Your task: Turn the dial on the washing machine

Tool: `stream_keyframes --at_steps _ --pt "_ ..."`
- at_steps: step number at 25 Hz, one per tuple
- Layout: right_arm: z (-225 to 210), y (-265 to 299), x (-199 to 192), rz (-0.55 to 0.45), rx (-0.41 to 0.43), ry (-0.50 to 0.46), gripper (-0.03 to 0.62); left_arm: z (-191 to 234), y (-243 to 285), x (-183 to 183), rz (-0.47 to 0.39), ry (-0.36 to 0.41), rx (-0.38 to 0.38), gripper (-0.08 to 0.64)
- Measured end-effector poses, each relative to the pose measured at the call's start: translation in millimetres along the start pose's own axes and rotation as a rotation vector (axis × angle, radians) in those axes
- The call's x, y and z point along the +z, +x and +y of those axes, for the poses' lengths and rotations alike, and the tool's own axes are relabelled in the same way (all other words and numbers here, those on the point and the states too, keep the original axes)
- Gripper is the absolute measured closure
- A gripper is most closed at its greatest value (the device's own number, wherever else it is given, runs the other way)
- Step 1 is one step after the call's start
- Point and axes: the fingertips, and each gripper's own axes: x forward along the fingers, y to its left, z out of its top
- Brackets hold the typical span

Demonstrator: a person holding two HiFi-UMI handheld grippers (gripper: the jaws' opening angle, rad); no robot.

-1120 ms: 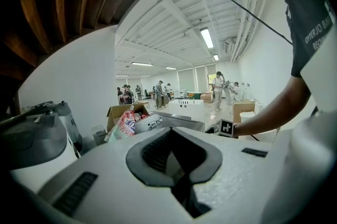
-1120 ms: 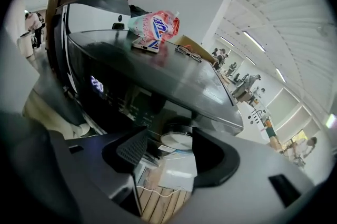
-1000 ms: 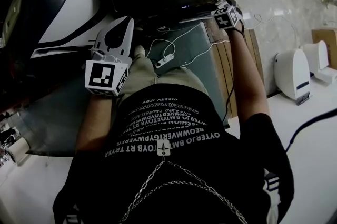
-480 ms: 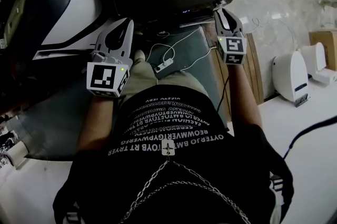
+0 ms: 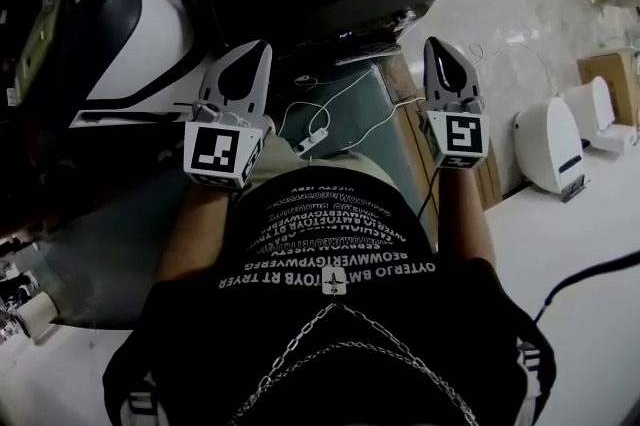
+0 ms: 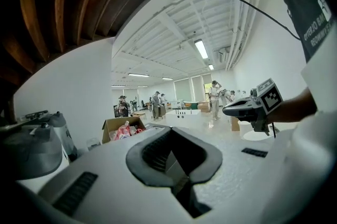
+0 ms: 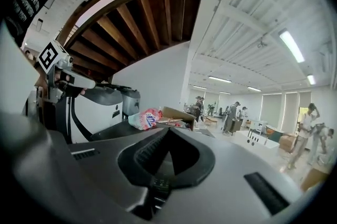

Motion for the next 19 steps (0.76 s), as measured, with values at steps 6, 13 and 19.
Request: stream_keyframes --at_steps 6,13,19 --pt "-1.7 -6.1 -2.2 0.034 0.022 0.023 0.598 -12.9 -2.7 -1.3 0.031 0.004 -0.035 0.554" --pt "20.5 -6.4 -8.6 0.087 0.042 0.061 0.597 -0.8 -7.0 1.7 0.075 0.018 -0.064 0.554" --pt "29.2 8.0 -15.3 0.116 0.042 0.071 0.598 11.7 6.1 -1.7 0.072 0.023 -0.097 0.554"
